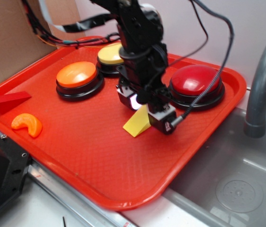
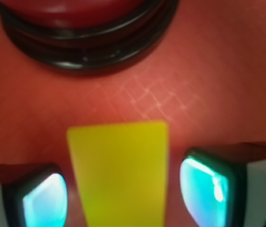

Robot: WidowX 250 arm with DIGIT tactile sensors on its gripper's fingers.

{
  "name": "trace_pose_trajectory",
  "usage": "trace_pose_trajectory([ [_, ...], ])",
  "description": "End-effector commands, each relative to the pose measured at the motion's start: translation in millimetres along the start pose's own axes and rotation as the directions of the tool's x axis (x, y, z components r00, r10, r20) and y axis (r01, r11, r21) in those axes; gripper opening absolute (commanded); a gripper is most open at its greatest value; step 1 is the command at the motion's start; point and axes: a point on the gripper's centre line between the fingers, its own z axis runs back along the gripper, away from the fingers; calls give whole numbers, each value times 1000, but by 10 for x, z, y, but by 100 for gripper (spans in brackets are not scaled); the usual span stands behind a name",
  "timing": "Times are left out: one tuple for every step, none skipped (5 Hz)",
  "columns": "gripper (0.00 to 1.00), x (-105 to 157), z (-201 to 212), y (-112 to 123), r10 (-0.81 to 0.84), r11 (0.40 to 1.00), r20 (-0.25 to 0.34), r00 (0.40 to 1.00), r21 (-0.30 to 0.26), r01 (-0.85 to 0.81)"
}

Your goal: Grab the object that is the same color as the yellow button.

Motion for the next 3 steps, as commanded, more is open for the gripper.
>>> trace_pose_trajectory([
  [0, 116, 295, 52, 14, 1000, 71, 997, -8, -14],
  [0, 7, 716, 153, -10, 1000, 61, 998, -12, 11],
  [0, -139, 1085, 302, -4, 999, 32, 999, -36, 5],
])
